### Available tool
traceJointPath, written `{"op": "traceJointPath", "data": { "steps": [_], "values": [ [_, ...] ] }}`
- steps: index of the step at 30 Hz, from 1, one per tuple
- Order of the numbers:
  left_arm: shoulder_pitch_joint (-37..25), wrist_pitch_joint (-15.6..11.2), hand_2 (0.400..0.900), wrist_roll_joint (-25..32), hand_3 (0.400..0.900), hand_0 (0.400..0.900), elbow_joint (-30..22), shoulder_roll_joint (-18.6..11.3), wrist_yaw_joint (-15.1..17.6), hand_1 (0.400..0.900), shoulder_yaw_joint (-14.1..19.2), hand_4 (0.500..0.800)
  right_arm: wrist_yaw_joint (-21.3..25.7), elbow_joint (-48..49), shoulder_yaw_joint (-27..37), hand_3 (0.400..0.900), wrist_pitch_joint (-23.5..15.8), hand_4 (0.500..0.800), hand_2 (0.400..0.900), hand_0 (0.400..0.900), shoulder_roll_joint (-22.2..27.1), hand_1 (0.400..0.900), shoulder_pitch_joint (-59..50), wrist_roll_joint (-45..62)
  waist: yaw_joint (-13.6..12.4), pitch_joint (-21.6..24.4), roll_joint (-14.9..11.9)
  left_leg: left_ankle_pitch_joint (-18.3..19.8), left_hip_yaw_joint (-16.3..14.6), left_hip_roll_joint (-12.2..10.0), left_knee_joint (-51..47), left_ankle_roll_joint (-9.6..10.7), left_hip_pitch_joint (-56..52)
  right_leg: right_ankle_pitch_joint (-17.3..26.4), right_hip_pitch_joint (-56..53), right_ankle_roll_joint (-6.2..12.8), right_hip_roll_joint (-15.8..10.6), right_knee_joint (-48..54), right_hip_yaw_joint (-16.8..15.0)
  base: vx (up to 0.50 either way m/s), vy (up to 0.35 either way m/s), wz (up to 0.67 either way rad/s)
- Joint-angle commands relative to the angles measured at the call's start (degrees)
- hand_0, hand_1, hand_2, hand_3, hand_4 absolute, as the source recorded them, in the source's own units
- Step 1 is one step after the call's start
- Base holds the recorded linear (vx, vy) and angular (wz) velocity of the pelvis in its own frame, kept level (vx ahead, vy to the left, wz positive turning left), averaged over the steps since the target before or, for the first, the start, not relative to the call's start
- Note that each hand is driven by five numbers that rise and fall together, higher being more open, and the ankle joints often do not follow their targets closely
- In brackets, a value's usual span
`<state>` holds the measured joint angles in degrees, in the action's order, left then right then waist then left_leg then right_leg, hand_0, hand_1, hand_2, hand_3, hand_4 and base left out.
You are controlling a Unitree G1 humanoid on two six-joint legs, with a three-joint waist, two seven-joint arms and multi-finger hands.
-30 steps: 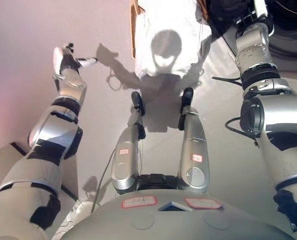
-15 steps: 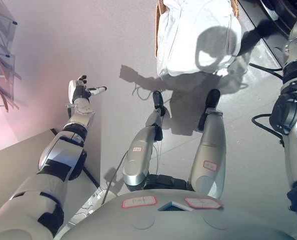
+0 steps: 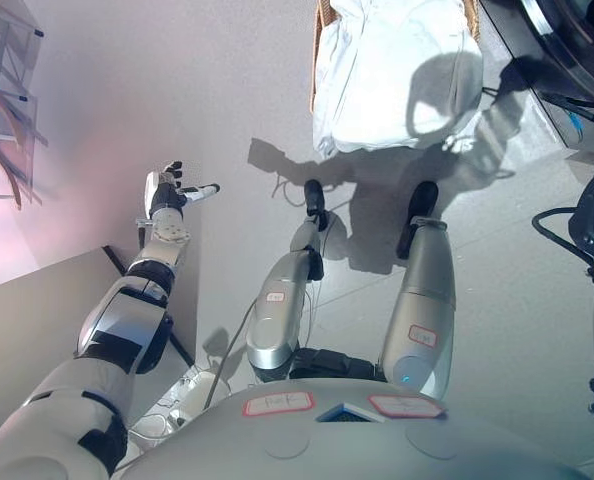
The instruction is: Put the clothes in the basket into the washing machine.
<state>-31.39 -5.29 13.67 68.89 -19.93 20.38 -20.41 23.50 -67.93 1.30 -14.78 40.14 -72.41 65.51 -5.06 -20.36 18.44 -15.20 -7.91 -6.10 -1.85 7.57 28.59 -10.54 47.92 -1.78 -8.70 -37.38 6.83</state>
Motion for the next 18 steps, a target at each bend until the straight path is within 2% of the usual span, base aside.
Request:
{"op": "traceJointPath", "data": {
  "steps": [1, 7, 18],
  "values": [
    [4.06, -1.31, 0.900, -0.38, 0.900, 0.900, 4.48, -2.53, 1.83, 0.900, 1.09, 0.800, -3.29, 3.06, -7.48, 0.900, -3.17, 0.800, 0.900, 0.900, 2.35, 0.900, -0.21, -4.26, -0.48, 11.67, -1.09, -0.33, 2.91, 0.43, -3.15, 3.91, -2.30, 5.45, -12.97, 5.08, 1.56, 19.04, -0.65, 0.00, 0.012, 0.10],
    [6.31, -1.24, 0.900, -0.89, 0.900, 0.900, 4.27, -1.84, 2.11, 0.900, 1.24, 0.800, -3.17, 2.67, -7.27, 0.900, -3.12, 0.800, 0.900, 0.900, 1.64, 0.900, 0.97, -4.39, -0.75, 12.07, -0.40, -0.01, 3.06, 0.93, -3.15, 3.54, -2.41, 5.34, -13.45, 4.98, 1.72, 19.38, -1.07, 0.03, 0.013, -0.04],
    [5.86, -0.61, 0.900, -1.23, 0.900, 0.900, 5.18, 0.16, 2.65, 0.900, 1.38, 0.800, -4.98, -0.32, -8.63, 0.900, -0.66, 0.800, 0.900, 0.900, -0.56, 0.900, 2.45, -4.87, -0.03, 12.23, -0.51, 0.40, 2.76, 1.01, -3.15, 3.29, -3.08, 5.49, -13.75, 4.42, 2.28, 19.85, -1.29, -0.01, 0.015, -0.04]
  ]
}}
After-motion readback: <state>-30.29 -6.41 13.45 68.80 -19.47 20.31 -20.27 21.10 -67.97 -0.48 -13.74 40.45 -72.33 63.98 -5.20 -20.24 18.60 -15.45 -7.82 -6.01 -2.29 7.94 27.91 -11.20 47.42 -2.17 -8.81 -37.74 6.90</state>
